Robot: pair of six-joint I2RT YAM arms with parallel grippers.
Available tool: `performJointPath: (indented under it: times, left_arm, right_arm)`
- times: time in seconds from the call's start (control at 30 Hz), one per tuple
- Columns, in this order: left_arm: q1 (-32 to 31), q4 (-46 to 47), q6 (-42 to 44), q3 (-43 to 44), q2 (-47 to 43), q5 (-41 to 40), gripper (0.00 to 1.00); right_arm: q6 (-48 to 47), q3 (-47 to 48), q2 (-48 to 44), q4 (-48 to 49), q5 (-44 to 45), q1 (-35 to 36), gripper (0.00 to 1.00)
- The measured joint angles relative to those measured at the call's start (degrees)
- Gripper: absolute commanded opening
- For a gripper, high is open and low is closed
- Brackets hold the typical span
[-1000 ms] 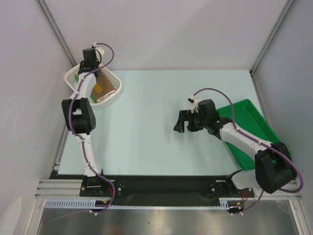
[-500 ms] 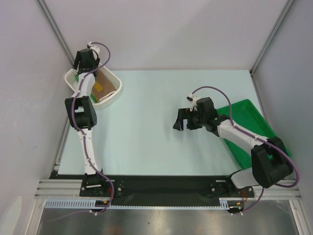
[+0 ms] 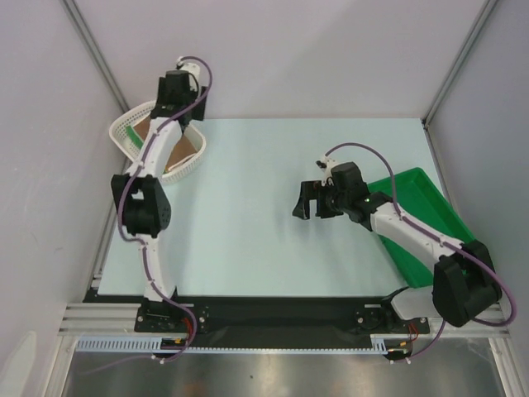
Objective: Fold and stack the towels
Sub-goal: Neatly place the folded towel into the bin
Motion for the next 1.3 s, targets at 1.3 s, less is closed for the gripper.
performJointPath:
  times: [1.3]
  left_arm:
    - [-20.55, 7.34, -31.26, -67.60, -79.43, 47.87, 1.00]
  right_arm:
    - [7.96, 4.52, -44.00, -22.67, 23.06, 0.37, 1.00]
